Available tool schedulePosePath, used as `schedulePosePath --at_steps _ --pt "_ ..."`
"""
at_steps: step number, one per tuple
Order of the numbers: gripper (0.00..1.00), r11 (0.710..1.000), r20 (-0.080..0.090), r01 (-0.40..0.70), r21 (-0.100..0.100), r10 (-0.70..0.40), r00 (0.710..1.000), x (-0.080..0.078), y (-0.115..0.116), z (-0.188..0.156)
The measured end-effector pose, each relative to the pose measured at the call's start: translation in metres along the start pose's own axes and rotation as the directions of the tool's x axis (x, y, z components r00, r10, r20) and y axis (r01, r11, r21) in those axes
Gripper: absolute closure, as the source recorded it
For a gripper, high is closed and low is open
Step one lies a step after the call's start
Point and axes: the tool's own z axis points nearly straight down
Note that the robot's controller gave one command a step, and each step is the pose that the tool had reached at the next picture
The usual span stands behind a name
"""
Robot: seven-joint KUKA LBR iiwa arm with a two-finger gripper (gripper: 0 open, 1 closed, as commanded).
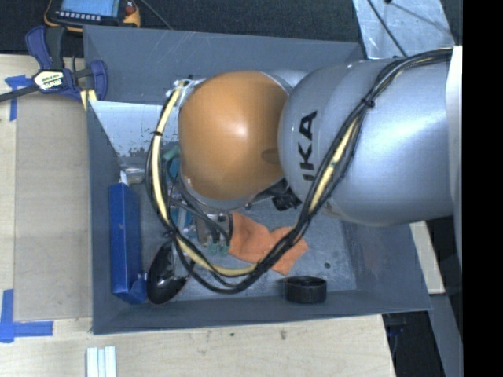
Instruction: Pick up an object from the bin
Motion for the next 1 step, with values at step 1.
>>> schedulePosePath --at_steps 1 --pt "0.0 1.0 0.008 -0.004 -0.002 0.004 1.0 -0.0018 -0.0015 -0.0048"
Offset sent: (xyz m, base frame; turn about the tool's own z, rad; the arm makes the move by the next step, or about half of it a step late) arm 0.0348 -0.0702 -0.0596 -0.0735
